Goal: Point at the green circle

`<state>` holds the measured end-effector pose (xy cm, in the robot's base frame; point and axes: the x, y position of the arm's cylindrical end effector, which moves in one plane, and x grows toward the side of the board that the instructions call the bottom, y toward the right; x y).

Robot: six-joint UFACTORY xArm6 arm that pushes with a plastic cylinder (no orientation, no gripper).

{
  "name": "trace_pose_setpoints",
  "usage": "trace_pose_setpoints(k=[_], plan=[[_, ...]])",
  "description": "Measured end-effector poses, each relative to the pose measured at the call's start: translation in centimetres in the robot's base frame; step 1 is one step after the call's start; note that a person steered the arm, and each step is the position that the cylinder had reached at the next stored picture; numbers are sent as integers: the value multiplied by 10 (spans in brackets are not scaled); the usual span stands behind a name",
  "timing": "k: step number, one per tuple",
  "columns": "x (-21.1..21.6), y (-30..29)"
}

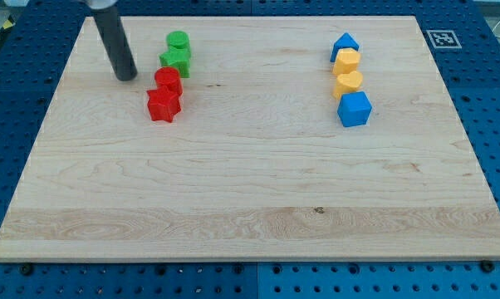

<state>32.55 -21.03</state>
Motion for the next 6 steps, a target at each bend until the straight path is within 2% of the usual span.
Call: trace_pose_setpoints(k=[1, 2, 3, 5, 6], plan=[[-49, -8], [-73, 7], [-39, 2], [-1, 1], [-58, 3]])
